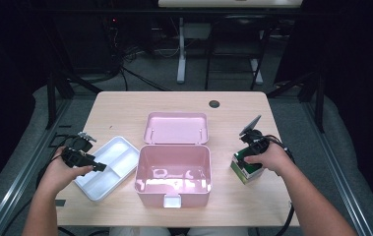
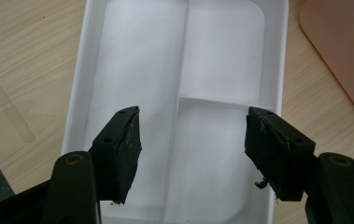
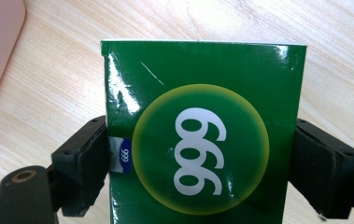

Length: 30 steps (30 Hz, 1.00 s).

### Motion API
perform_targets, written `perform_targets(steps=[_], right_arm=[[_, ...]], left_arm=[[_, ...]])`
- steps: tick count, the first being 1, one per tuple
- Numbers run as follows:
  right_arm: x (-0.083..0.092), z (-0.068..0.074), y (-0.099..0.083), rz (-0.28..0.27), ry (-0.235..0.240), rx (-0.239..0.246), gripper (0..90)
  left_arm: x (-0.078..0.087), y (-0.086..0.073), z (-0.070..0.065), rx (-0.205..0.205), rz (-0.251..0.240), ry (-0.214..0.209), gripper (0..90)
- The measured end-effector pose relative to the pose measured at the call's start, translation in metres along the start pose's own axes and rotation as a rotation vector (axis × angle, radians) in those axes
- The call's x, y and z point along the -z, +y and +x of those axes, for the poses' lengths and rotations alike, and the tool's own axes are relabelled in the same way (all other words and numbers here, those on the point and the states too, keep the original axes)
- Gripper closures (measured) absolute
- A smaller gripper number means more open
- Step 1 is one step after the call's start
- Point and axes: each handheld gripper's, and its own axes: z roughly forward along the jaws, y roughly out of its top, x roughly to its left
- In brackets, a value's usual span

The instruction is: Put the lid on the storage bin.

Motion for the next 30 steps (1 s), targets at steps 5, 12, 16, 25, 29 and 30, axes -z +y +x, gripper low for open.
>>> perform_targets(steps=[5,12,16,25,29,30], right_arm=[[0.000,0.000,0.000,0.002,0.000,0.006,14.9],[0.003,0.003,0.000,0.013,0.009,0.014,15.1],[0.005,0.004,0.001,0.017,0.012,0.024,15.2],[0.014,0.006,0.002,0.009,0.015,0.038,15.3],[0.021,0.005,0.003,0.011,0.013,0.044,15.3],[0.021,0.005,0.003,0.011,0.013,0.044,15.3]], left_arm=[[0.000,0.000,0.000,0.003,0.000,0.003,36.1],[-0.001,0.000,0.000,0.001,0.004,-0.001,36.1],[-0.001,0.000,0.000,0.001,0.004,-0.001,36.1],[-0.003,0.000,0.001,-0.001,0.010,-0.002,36.1],[-0.003,-0.001,0.001,0.002,0.008,-0.002,36.1],[-0.003,-0.001,0.001,0.002,0.008,-0.002,36.1]])
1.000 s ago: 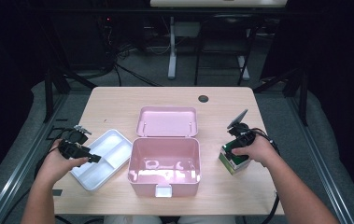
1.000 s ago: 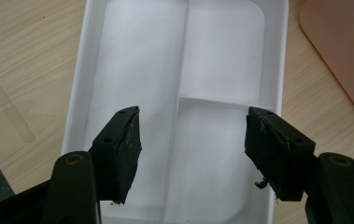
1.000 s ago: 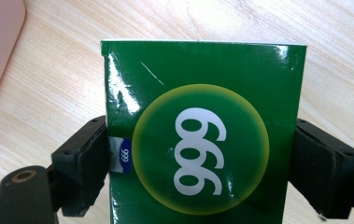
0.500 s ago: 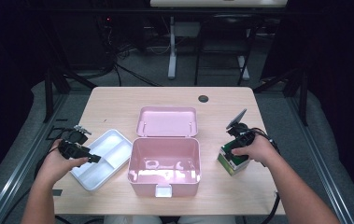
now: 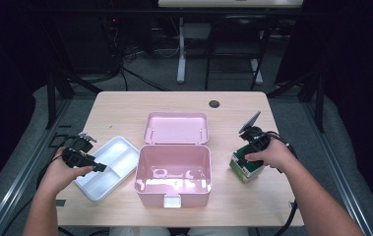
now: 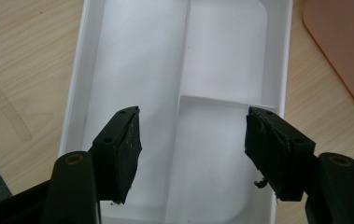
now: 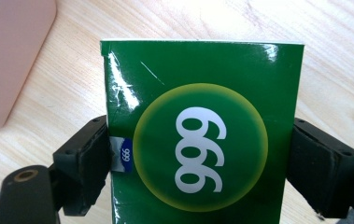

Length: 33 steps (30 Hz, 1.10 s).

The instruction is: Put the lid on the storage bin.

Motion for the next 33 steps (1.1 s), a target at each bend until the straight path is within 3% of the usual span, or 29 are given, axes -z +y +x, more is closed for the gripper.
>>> perform_targets(steps=[14,21,22,25,28,29,30,32,33], right_arm=[[0.032,0.005,0.006,-0.026,-0.020,0.026,15.5],[0.047,0.008,0.010,-0.031,-0.020,0.097,15.6],[0.051,0.009,0.011,-0.047,-0.027,0.145,15.7],[0.055,0.010,0.012,-0.057,-0.037,0.186,15.8],[0.062,0.013,0.015,-0.070,-0.058,0.306,15.7],[0.064,0.014,0.015,-0.074,-0.056,0.336,15.7],[0.064,0.014,0.015,-0.074,-0.056,0.336,15.7],[0.074,0.018,0.016,-0.096,-0.020,0.421,15.7],[0.074,0.018,0.016,-0.096,-0.020,0.421,15.7]], left_arm=[[-0.001,0.000,0.000,-0.002,0.001,-0.002,36.1],[-0.002,0.000,0.001,0.000,0.008,-0.004,36.1],[-0.002,0.000,0.001,0.001,0.009,-0.004,36.1],[-0.003,0.000,0.001,0.002,0.008,-0.005,36.1],[-0.003,0.000,0.001,0.002,0.008,-0.006,36.1],[-0.004,0.000,0.001,0.003,0.009,-0.005,36.1],[-0.004,0.000,0.001,0.003,0.009,-0.005,36.1],[-0.004,0.000,0.001,0.003,0.013,-0.006,36.1],[-0.004,0.000,0.001,0.003,0.013,-0.006,36.1]])
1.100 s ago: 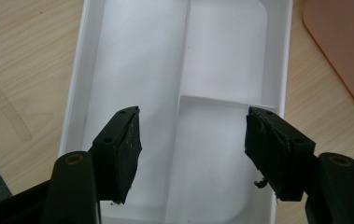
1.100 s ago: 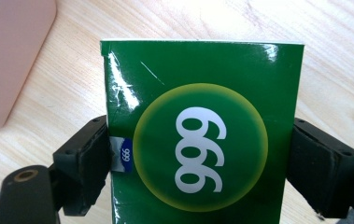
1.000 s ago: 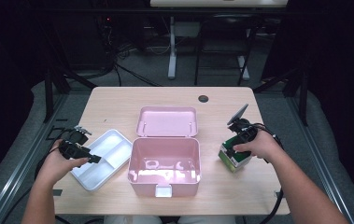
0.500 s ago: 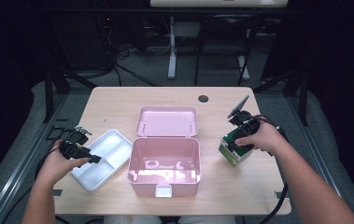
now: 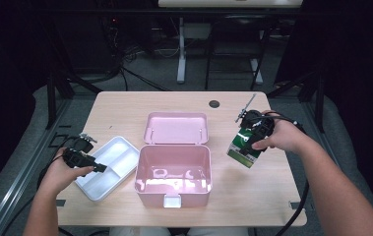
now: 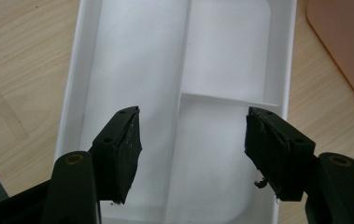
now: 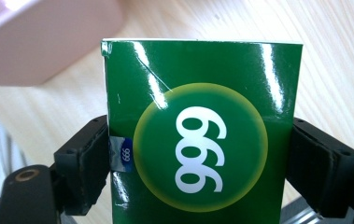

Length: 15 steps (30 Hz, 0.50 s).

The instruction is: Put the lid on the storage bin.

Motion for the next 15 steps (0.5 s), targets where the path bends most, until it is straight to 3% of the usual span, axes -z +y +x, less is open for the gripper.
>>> perform_targets(steps=[3,5,6,8,10,12,15], right_arm=[[0.007,0.003,0.003,-0.010,0.017,0.064,15.7],[0.011,0.007,0.005,0.008,0.009,0.143,15.7],[0.011,0.007,0.005,0.008,0.009,0.143,15.7],[0.013,0.012,0.007,0.026,0.007,0.222,15.7],[0.013,0.014,0.007,0.030,0.009,0.241,15.8],[0.013,0.020,0.009,0.049,0.011,0.299,15.8],[0.012,0.026,0.011,0.081,0.006,0.330,15.8]], left_arm=[[0.000,0.000,0.000,-0.002,0.002,0.000,36.1],[0.000,0.000,0.000,0.000,0.001,-0.001,36.1],[0.000,0.000,0.000,0.000,0.001,-0.001,36.1],[0.000,0.000,0.000,0.000,0.002,-0.002,36.1],[-0.001,0.000,0.000,-0.001,0.006,-0.001,36.1],[-0.002,0.000,0.000,-0.001,0.008,-0.003,36.1],[-0.002,0.000,0.000,-0.004,0.011,-0.006,36.1]])
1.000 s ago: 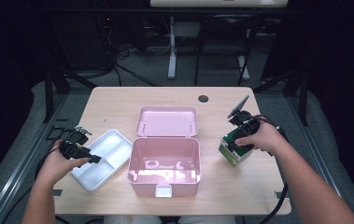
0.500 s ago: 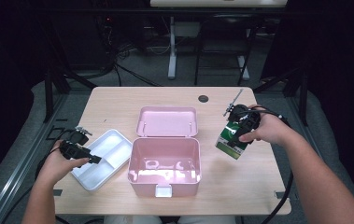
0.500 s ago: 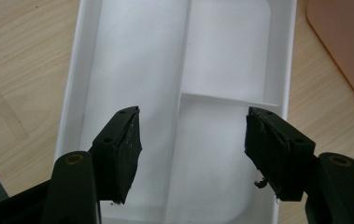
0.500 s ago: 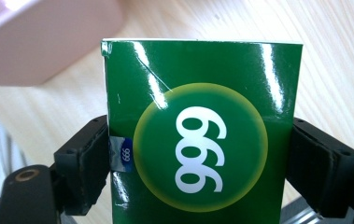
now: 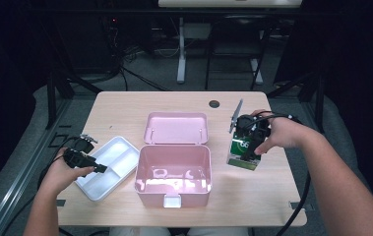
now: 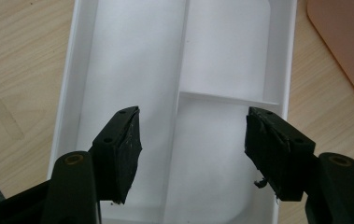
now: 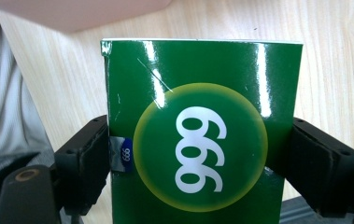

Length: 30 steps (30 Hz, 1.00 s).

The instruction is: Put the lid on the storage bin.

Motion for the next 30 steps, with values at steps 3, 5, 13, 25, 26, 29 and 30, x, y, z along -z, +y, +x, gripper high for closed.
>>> perform_targets(steps=[3,5,13,25,26,29,30], right_arm=[[0.000,0.003,0.003,0.014,-0.003,0.027,15.8],[0.002,0.006,0.007,0.010,0.001,0.043,15.8],[0.016,0.019,0.021,-0.015,0.025,0.107,15.8],[0.030,0.032,0.039,-0.028,0.046,0.146,15.8],[0.031,0.033,0.040,-0.028,0.045,0.152,15.8],[0.032,0.035,0.043,-0.027,0.042,0.161,15.8],[0.033,0.037,0.047,-0.026,0.039,0.173,15.8]], left_arm=[[0.000,0.000,-0.001,-0.002,0.001,0.000,36.1],[0.000,0.001,-0.002,-0.002,0.000,-0.001,36.1],[-0.001,0.001,-0.001,-0.007,0.004,0.001,36.1],[-0.001,0.001,-0.002,-0.006,0.004,-0.001,36.1],[-0.001,0.001,-0.002,-0.006,0.004,-0.001,36.1],[-0.001,0.001,-0.002,-0.006,0.006,-0.001,36.1],[-0.001,0.001,-0.002,-0.005,0.005,-0.002,36.1]])
